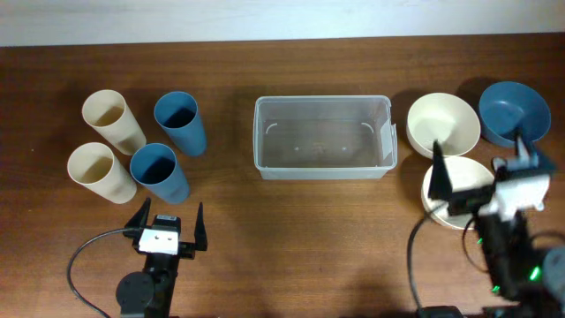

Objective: Pack container
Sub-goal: 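Move the right gripper toward the front cream bowl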

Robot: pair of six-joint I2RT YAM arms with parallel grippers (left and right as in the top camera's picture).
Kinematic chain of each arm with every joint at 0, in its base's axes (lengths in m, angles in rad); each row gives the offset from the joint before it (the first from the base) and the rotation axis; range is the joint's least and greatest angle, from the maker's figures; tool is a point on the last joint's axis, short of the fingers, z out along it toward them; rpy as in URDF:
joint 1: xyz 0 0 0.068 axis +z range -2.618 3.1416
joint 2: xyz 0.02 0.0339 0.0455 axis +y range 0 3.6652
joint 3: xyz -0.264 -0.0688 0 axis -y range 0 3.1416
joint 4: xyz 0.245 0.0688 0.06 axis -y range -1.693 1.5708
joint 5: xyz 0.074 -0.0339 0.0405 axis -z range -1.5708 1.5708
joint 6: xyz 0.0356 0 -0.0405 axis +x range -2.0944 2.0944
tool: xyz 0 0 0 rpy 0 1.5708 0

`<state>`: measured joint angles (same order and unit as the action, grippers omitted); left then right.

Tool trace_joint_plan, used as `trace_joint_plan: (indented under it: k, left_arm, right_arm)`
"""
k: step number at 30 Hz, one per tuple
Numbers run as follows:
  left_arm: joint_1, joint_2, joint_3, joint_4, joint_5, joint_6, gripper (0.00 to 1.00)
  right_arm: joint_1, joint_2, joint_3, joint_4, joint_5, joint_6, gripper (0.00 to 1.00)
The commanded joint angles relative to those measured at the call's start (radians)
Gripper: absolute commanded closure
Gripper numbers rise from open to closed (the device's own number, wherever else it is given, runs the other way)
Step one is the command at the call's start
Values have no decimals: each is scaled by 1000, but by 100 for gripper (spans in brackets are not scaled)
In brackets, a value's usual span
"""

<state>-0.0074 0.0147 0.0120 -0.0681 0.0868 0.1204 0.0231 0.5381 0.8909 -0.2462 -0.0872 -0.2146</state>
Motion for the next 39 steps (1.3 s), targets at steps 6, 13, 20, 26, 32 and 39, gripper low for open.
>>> trace_joint_plan:
  k: [6, 13, 20, 26, 32, 39]
  left_arm:
    - [-3, -7, -3, -7, -4, 16, 0]
    - [-3, -7, -3, -7, -4, 16, 0]
    - [-3, -7, -3, -7, -4, 16, 0]
    - [-3, -7, -3, -6, -4, 16, 0]
    - [-3, -7, -3, -7, -4, 16, 0]
    - [-3, -7, -3, -7, -4, 16, 0]
  right_arm:
    - [9, 328, 339, -402, -5, -40, 1]
    - [-1, 483, 504, -509, 293, 225, 1]
    - [-194, 686, 801, -868, 199, 414, 1]
    - [-304, 778, 861, -917, 9, 413, 1]
    - [-351, 886, 861, -1112, 229, 639, 1]
    - [-465, 1019, 859, -1334, 257, 983, 1]
